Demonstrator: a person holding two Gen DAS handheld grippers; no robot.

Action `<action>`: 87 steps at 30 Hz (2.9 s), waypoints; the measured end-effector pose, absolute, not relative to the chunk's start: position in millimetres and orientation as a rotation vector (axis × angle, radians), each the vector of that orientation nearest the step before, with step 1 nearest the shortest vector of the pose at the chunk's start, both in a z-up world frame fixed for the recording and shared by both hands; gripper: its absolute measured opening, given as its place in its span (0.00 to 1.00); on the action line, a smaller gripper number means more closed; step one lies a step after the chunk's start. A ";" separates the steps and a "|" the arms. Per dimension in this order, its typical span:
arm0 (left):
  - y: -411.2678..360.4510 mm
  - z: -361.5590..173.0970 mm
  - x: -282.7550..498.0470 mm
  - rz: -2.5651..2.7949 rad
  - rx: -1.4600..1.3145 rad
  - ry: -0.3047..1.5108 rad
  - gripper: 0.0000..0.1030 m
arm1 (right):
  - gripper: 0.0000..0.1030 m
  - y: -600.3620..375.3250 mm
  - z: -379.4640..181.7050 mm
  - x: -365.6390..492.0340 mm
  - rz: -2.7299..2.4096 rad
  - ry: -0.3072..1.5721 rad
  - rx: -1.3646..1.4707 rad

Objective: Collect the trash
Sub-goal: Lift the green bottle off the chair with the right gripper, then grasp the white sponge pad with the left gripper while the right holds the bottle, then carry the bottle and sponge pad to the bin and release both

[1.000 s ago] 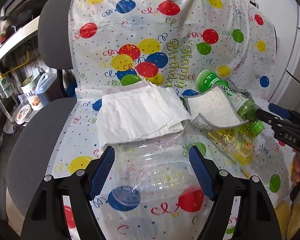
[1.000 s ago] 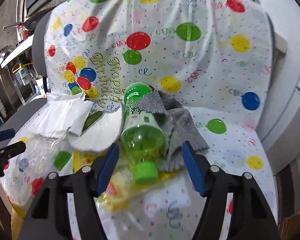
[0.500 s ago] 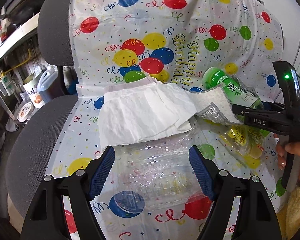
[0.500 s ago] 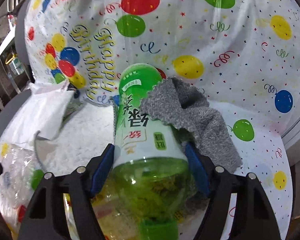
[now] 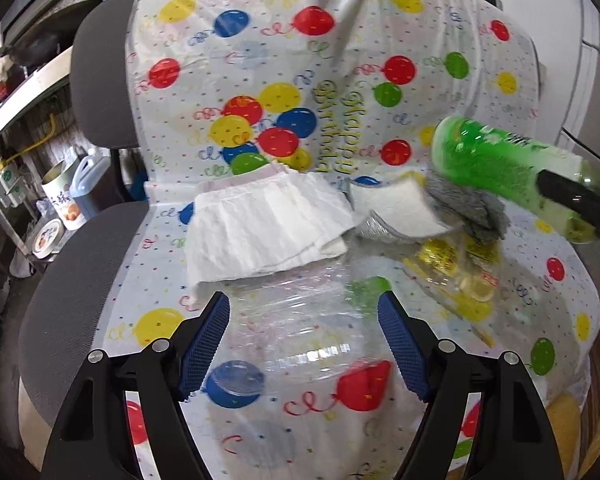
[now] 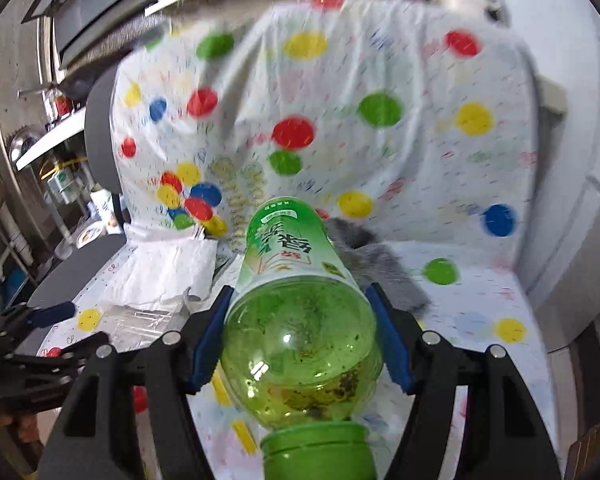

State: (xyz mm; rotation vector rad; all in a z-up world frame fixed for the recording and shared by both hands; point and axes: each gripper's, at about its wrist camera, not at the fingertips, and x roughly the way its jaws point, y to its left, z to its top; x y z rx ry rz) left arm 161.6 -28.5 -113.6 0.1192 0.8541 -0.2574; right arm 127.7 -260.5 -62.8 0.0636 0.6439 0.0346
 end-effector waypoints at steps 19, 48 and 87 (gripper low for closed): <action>-172.4 -141.4 198.8 -0.424 0.296 0.862 0.71 | 0.64 -332.9 -72.6 47.7 -0.139 0.580 0.161; -112.9 -41.3 92.2 -0.721 -0.049 0.637 0.02 | 0.64 -314.9 -54.4 -1.1 -0.204 0.540 0.117; -443.0 -163.9 -75.3 -1.428 0.292 0.827 0.06 | 0.65 -533.8 -197.7 -225.4 -0.819 0.709 0.479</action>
